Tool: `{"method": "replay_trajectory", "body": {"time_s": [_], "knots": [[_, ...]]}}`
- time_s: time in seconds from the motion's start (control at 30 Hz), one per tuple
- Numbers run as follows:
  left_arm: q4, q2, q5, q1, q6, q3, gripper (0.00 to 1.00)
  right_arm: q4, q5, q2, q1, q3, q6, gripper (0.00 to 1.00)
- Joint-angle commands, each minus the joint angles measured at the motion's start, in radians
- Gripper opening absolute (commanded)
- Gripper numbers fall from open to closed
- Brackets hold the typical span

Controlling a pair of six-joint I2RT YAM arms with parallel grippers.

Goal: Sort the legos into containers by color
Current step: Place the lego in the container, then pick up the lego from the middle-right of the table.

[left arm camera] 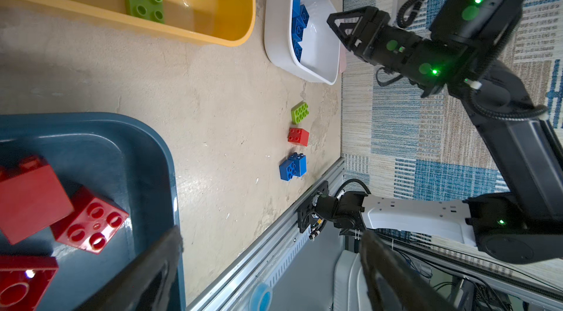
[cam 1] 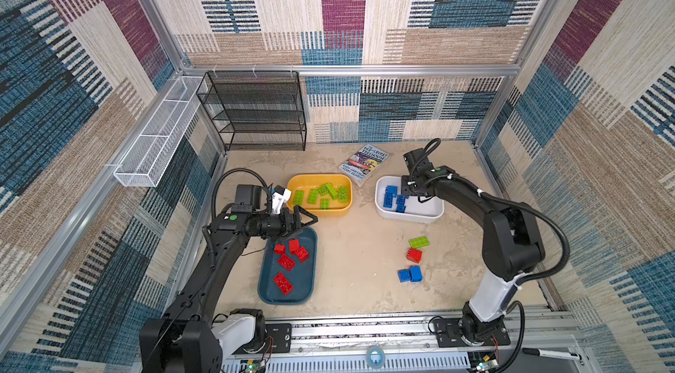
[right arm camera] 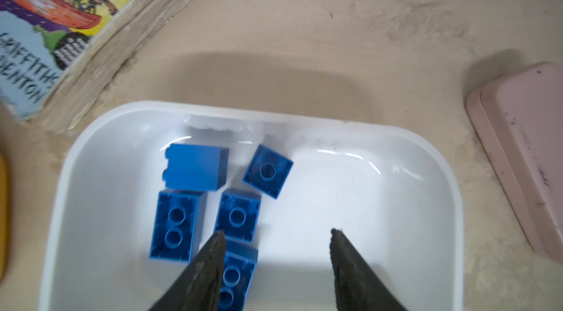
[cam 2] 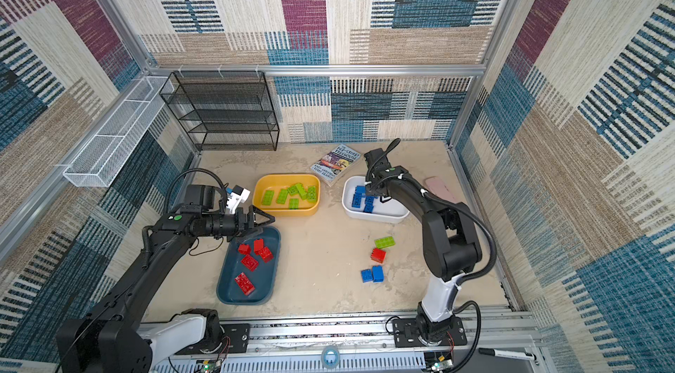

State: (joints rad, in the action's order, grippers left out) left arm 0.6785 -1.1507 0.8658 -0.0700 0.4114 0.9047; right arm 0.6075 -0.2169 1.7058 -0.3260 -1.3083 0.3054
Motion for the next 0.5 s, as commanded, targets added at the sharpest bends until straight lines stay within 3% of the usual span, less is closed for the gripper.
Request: {"method": "replay_trajectory", "body": {"time_s": [0.0,0.1,0.3,0.47], "knots": [[0.004,-0.001,0.001,0.001,-0.013,0.005,0.93,0.015,0.151,-0.133,-0.014,0.086,0.052,0.62],[0.003,0.003,0.001,0.001,-0.011,-0.001,0.93,0.05,0.218,-0.287,-0.06,0.197,0.137,0.69],[0.004,0.003,0.011,-0.001,-0.011,-0.013,0.93,0.206,0.164,-0.51,-0.201,0.372,0.337,0.79],[0.004,0.003,0.013,-0.001,-0.011,-0.018,0.93,0.247,0.139,-0.623,-0.241,0.524,0.467,0.86]]}}
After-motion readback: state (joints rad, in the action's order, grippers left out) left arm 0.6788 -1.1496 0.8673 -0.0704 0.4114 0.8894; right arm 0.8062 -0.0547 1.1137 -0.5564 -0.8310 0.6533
